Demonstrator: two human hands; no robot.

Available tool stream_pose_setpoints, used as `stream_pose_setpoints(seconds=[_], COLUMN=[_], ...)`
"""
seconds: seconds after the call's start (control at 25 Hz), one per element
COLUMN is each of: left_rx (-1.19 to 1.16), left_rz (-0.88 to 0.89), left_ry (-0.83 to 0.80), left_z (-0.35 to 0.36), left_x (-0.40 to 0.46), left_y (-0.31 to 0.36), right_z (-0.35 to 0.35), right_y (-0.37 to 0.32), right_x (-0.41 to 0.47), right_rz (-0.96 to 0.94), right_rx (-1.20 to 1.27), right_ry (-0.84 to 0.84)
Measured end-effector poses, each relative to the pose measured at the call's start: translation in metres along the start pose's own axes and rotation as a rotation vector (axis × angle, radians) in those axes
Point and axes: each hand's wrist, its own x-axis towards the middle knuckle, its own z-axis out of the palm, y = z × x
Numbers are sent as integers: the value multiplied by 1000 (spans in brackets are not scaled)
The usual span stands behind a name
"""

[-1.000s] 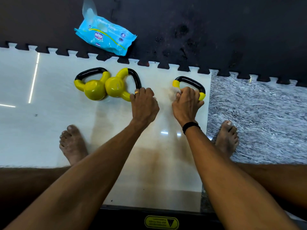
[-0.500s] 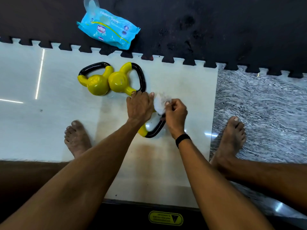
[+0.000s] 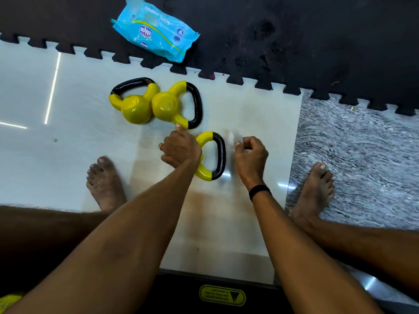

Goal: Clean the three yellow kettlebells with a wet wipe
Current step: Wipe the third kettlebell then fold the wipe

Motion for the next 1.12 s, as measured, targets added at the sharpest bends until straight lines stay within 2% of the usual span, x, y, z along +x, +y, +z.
stream_pose_setpoints(seconds=[0.08, 0.12, 0.32, 0.44, 0.64, 0.76, 0.96, 1.04, 1.12], left_rx=[-95, -114, -142, -153, -176, -171, -173, -176, -203], left_rz=[-188, -211, -199, -222, -190, -164, -162, -180, -218], left_ry=[-17, -25, -10, -18, -11, -11, 6, 14, 20], left_z=[-4, -6, -7, -9, -8, -9, -9, -9, -9], left_x=[10, 12, 9, 12, 10, 10, 9, 9, 8], left_y=[2, 3, 5, 5, 3, 2, 4, 5, 6], right_z=[10, 14, 30, 40, 32, 37, 47, 45, 44], right_y=[-3, -6, -34, -50, -26, -28, -46, -42, -36], right_x=[-7, -9, 1, 6, 14, 20, 32, 29, 19], right_rz=[-61, -96, -264, -374, -377, -383, -663, -588, -445], right_rx=[28, 34, 36, -71, -94, -190, -365, -388, -421], right_ry=[-104, -129, -108, -223, -275, -328, -412, -358, -230])
